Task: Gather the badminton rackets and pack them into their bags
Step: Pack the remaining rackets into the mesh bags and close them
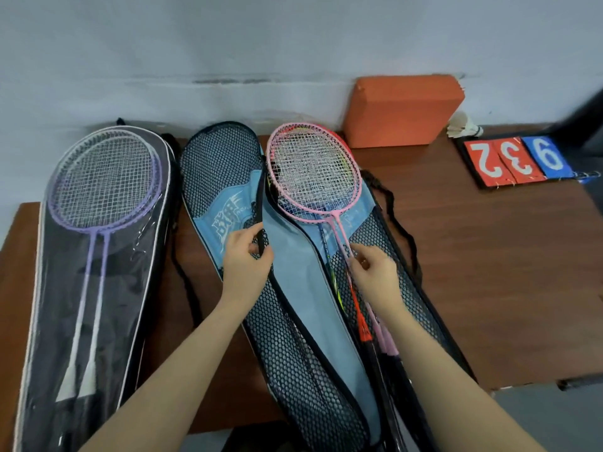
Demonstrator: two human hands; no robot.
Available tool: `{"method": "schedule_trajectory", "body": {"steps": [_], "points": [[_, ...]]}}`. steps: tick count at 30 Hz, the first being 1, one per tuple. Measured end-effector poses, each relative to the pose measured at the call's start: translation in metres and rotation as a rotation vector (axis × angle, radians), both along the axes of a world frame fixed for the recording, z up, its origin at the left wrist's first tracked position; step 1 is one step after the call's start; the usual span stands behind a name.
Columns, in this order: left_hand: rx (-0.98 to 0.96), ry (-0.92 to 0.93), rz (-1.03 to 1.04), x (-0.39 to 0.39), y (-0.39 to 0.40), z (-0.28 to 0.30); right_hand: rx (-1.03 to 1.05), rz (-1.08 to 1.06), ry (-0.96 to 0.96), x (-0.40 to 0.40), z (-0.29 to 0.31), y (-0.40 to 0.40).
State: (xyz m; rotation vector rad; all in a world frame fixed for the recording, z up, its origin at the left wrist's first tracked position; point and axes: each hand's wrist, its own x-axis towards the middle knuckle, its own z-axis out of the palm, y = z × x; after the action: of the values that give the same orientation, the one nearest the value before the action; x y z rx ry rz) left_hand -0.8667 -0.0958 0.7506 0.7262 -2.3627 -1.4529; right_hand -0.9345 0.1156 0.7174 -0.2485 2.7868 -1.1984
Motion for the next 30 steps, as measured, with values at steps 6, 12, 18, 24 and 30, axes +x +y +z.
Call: {"method": "schedule_trajectory", "body": {"steps": [6, 12, 18, 24, 30], "points": [[-0.046, 0.003, 0.043, 0.001, -0.007, 0.004, 0.0, -0.09, 0.027, 0.002, -0.02, -0.017], [-0.066, -0.015, 0.089, 0.009, -0.015, 0.003, 0.222, -0.04, 0.129, -0.011, -0.023, -0.014], [-0.065, -0.034, 0.087, 0.007, -0.013, 0.008, 0.07, 0.012, -0.12, -0.027, -0.024, -0.021], [-0.008, -0.093, 0.053, 0.005, -0.015, 0.013, 0.201, 0.163, -0.001, -0.04, -0.015, -0.027], [0.064, -0.118, 0.055, 0.001, -0.019, 0.012, 0.101, 0.156, 0.128, -0.031, 0.005, -0.012]]}}
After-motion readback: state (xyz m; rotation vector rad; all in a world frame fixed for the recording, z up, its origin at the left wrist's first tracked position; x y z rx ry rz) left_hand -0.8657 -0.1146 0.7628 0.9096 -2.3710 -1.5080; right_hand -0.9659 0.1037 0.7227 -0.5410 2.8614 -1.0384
